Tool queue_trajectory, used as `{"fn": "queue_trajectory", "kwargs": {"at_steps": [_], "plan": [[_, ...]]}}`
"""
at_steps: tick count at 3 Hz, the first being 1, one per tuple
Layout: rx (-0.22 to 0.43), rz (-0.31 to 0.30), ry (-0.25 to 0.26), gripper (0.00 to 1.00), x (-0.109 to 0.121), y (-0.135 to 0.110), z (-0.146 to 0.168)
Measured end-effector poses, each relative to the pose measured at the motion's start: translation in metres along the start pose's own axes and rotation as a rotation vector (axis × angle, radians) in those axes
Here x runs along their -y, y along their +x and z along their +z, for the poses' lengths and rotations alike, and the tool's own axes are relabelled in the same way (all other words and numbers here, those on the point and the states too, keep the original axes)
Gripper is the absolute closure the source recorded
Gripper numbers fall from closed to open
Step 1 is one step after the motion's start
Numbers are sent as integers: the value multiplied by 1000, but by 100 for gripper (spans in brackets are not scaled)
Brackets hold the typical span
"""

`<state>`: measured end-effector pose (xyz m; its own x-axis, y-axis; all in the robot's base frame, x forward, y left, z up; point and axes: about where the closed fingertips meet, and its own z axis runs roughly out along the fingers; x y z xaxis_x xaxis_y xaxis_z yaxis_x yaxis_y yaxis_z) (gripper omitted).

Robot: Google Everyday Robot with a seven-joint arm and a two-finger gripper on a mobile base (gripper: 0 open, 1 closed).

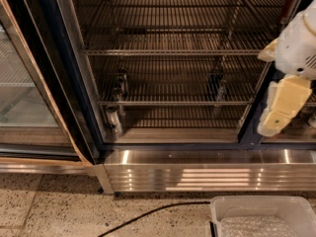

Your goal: Pick redbull can from bottom shelf of fridge

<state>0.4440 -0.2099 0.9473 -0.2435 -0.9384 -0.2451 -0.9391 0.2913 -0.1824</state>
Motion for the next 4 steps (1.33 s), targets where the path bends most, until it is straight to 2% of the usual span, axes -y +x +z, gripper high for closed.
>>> {"fn": "queue_trajectory", "kwargs": {"at_steps": [1,2,4], "plan": [[40,34,-64,0,-9,1,52],[80,30,-104,0,-26,1,111],[129,-49,-135,0,-61,7,204]]}}
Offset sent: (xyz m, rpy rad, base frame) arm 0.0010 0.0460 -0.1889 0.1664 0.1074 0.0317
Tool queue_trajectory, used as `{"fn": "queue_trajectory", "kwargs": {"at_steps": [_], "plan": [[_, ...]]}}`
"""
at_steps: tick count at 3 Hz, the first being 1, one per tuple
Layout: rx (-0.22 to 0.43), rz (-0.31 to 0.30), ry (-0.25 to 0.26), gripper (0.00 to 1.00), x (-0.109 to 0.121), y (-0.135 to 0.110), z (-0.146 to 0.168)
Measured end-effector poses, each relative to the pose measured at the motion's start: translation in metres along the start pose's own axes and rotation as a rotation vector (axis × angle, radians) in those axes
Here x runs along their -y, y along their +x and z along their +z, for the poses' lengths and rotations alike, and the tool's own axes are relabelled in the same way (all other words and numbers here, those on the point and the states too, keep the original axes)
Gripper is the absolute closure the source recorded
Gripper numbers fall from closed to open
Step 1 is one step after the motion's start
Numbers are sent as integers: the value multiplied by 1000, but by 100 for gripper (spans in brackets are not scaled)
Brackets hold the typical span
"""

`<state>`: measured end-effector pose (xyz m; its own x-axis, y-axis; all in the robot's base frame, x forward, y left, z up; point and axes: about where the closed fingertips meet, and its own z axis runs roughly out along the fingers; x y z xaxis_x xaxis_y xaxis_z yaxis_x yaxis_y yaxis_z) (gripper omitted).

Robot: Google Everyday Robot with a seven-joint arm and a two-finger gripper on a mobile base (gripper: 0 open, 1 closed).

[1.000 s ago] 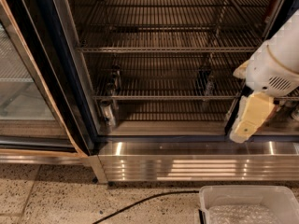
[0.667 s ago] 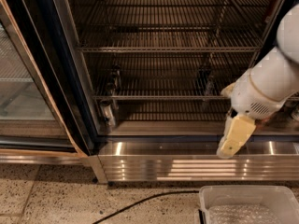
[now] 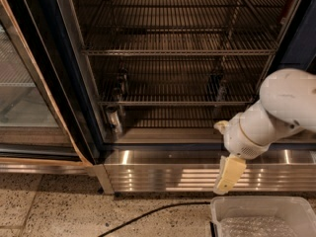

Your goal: Pick redbull can from bottom shelf of fridge

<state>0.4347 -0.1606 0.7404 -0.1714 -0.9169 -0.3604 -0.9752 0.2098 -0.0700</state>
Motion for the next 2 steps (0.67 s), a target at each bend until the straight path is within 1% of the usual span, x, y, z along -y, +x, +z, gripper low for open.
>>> {"fn": "queue_trajectory", "kwargs": {"at_steps": [1,2], "plan": [[10,-35,-12,0,-5,7,33],[10,-35,-12,0,-5,7,33]]}}
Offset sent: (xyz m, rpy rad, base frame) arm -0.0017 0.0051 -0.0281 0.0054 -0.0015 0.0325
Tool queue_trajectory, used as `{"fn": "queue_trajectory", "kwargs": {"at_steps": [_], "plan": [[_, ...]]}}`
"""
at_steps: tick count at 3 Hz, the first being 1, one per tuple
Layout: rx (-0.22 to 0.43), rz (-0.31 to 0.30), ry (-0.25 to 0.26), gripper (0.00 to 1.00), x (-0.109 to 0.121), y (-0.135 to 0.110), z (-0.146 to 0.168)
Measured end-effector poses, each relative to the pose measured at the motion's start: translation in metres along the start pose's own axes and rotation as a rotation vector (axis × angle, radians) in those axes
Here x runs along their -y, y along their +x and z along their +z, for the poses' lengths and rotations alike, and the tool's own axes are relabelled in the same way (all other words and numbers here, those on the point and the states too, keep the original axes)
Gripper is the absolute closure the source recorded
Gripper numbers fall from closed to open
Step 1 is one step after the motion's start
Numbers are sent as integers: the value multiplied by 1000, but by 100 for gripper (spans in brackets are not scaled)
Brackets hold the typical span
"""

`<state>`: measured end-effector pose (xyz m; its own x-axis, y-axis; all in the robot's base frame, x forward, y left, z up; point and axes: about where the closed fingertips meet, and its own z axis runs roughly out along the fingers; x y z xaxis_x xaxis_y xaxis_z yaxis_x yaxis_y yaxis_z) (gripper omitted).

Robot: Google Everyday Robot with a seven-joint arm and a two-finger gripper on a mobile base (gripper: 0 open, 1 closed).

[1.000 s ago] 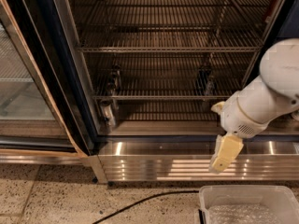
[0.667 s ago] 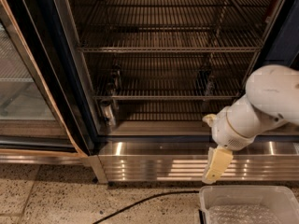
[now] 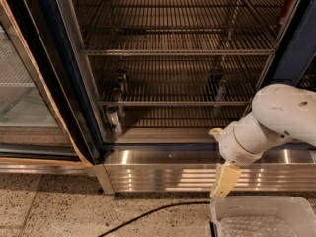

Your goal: Pick redbull can from bottom shelf of fridge

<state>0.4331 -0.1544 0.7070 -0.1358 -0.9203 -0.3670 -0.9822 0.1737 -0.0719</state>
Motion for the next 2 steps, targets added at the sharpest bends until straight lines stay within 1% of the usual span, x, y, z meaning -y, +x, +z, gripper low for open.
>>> {"fn": "queue_trajectory", "kwargs": {"at_steps": [1,2], "plan": [[-13,-22,25,0,11,-5,17],[31,-42,59,0,34,-19,57]]}}
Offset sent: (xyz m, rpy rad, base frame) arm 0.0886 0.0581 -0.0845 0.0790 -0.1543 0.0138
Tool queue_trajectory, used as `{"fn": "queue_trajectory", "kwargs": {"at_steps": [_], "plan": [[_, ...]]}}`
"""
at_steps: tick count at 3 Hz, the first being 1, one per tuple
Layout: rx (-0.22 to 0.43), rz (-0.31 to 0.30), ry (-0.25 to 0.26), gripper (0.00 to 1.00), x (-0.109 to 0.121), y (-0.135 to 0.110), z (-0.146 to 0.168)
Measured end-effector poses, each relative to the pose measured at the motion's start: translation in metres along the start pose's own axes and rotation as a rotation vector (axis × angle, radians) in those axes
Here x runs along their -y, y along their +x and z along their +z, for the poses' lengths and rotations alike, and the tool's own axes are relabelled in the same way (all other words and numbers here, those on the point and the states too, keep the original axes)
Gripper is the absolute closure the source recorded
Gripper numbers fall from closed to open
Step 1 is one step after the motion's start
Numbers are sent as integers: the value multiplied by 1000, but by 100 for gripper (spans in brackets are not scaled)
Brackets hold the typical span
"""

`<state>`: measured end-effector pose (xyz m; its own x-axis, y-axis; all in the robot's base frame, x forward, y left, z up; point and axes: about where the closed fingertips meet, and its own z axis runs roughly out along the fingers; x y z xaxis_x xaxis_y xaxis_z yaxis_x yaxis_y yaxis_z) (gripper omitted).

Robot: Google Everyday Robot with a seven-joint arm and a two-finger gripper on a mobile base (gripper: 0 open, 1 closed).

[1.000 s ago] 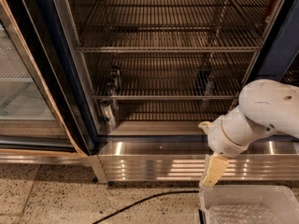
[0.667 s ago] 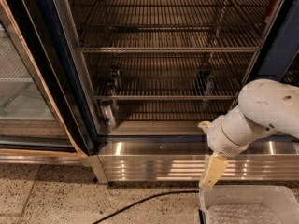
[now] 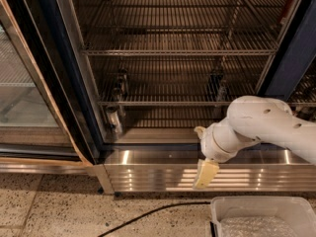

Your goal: Pick redbull can from bottom shelf of fridge

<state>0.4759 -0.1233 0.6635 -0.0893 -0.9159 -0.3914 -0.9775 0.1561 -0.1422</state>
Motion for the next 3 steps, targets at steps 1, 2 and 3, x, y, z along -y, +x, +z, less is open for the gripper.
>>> {"fn": "queue_trajectory", "kwargs": {"at_steps": [1,2,3], "plan": [[80,-27,53,0,21,-13,39],[191,-56,111,0,39,-26,62],[280,-80,149,0,53,-31,76]]}}
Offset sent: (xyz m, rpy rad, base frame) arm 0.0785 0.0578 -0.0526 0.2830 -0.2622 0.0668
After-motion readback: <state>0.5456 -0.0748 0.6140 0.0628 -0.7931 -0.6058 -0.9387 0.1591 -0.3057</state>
